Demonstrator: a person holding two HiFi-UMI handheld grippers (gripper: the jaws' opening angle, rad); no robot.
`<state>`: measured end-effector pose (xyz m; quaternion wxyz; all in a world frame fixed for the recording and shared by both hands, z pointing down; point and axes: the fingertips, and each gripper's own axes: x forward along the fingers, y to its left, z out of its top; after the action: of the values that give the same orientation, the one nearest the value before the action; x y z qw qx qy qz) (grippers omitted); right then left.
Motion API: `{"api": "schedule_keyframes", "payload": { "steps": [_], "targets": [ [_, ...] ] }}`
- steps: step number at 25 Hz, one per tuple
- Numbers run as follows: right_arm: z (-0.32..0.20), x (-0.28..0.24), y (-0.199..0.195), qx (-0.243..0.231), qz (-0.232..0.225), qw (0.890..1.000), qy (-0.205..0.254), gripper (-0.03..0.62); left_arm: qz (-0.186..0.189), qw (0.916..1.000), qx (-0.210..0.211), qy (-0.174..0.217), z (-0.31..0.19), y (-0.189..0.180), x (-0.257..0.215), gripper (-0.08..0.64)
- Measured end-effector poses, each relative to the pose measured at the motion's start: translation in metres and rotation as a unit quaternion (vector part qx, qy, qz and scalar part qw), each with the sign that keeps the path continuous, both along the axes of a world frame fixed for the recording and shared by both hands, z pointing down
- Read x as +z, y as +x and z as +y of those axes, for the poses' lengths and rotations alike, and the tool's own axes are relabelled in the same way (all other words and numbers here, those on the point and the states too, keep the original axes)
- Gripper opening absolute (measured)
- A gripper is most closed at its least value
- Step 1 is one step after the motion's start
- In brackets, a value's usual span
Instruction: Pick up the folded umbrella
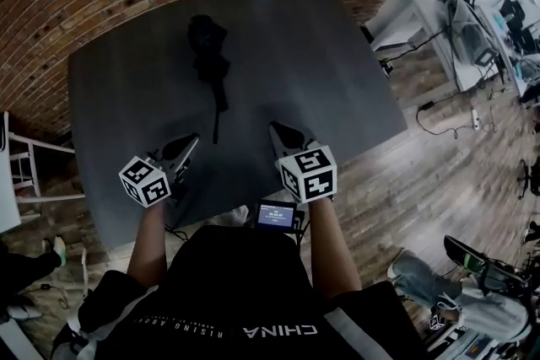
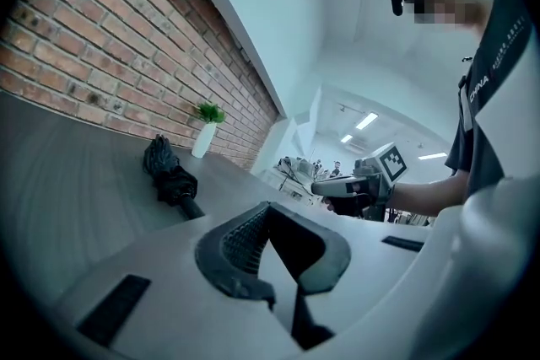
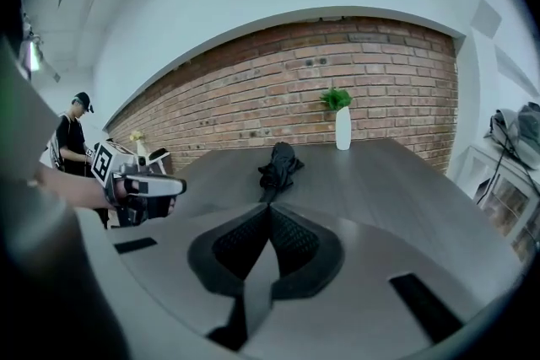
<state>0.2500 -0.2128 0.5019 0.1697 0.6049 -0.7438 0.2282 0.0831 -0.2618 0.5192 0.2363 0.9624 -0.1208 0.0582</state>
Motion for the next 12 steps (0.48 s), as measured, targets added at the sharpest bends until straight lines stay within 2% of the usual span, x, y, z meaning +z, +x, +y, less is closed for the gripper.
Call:
{"api": "schedule_keyframes", "payload": {
  "steps": [12],
  "targets": [
    [-0.042, 0.018, -0.012, -0.065, 0.003, 0.997, -0.03, 0.008, -0.001, 0.9986, -0.032, -0.042, -0.016, 0.002, 0.027, 0.003]
  ]
}}
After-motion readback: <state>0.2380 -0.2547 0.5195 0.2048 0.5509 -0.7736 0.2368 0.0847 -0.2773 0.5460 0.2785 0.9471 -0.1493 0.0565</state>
